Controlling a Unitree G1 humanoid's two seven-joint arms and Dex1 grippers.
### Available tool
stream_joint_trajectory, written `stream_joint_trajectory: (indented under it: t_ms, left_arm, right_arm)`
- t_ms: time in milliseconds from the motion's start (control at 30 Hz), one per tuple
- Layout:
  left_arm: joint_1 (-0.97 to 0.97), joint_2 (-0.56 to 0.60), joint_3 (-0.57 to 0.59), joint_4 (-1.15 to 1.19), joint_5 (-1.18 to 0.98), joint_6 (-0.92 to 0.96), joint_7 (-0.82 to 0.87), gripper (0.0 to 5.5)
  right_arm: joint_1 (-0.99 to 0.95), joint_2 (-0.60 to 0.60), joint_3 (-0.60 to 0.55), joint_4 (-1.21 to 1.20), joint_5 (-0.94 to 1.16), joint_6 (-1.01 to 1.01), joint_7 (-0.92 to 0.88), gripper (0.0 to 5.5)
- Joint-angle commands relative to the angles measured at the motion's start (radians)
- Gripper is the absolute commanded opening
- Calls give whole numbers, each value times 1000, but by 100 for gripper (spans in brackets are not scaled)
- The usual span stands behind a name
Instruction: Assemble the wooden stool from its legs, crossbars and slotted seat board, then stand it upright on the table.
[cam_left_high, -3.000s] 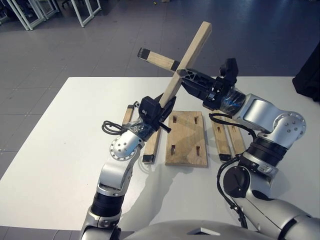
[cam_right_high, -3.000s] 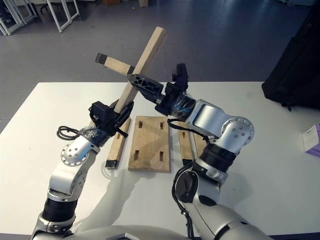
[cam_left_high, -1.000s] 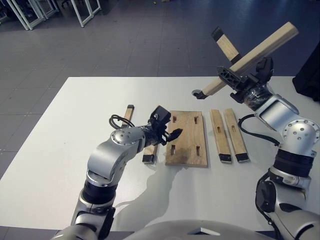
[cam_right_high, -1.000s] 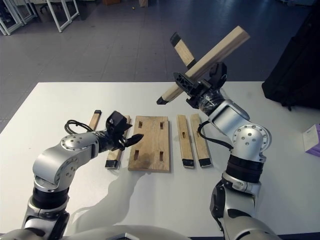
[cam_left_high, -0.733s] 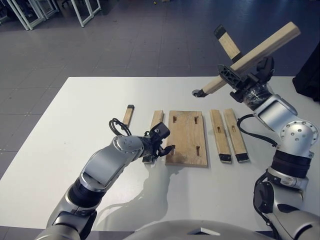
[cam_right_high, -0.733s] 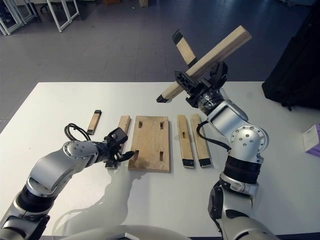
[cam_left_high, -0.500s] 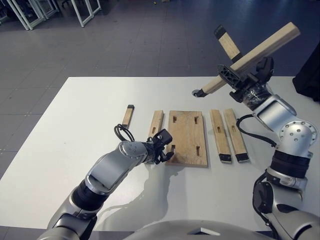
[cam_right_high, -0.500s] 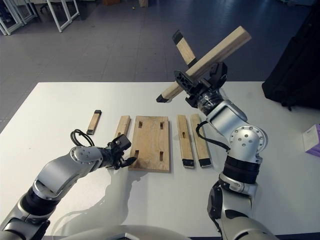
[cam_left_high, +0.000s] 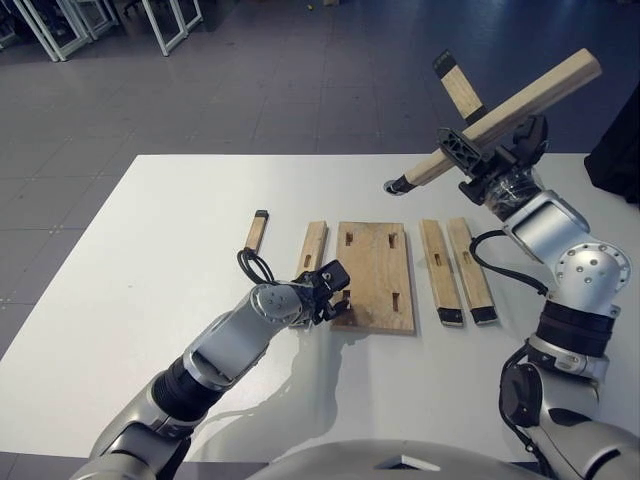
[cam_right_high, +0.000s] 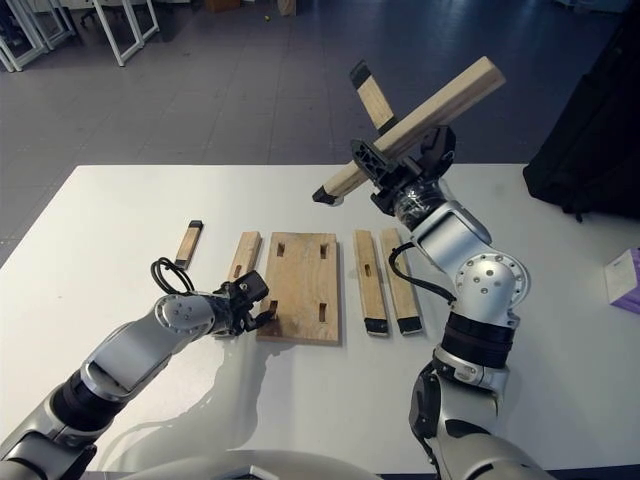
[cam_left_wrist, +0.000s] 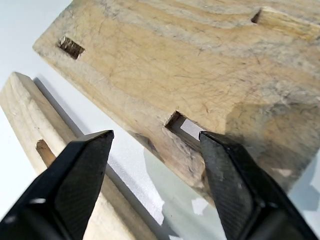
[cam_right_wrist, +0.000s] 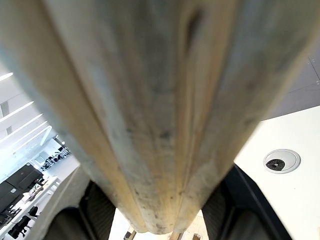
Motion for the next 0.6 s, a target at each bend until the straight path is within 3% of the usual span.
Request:
stream_joint_trajectory:
  t_ms: [33, 167, 333, 600]
  left_arm:
    - [67, 142, -47, -37, -11, 46, -85, 317]
    - [95, 240, -29, -47, -7, 6, -143, 317]
    - [98, 260, 0, -34, -7, -27, -179, 317]
    - [85, 296, -13, -5, 10, -100, -256, 317]
  right_arm:
    - [7, -52, 26, -13, -41, -2, 36, 202]
    - [82, -132, 68, -44, -60, 8, 183, 202]
    - [188, -309, 239, -2, -178, -35, 553, 202]
    - [59, -297, 399, 289, -368, -204, 871, 202]
